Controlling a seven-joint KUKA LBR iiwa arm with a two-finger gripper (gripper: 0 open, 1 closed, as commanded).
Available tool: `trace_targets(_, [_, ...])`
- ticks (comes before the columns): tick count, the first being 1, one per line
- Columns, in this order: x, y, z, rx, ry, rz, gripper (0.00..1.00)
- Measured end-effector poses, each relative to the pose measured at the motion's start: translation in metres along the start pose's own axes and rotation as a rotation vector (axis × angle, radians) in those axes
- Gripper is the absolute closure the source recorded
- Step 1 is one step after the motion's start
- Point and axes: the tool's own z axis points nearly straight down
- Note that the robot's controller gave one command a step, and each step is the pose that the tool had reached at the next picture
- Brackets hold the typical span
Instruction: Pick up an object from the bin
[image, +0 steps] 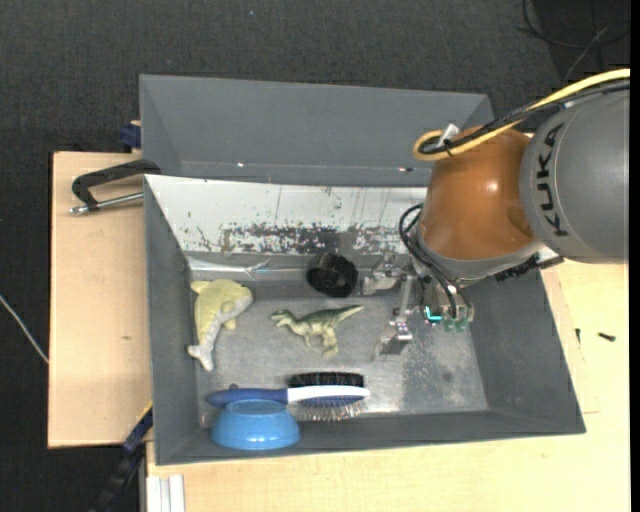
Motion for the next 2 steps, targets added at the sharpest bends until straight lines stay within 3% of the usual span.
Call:
trace_targets(1, [-0.019,0.055,0.071,0.000,-0.011,-0.137,0.00])
trace_targets(2, [-0.037,0.042,0.050,0.001,-0.015,-0.199,0.00])
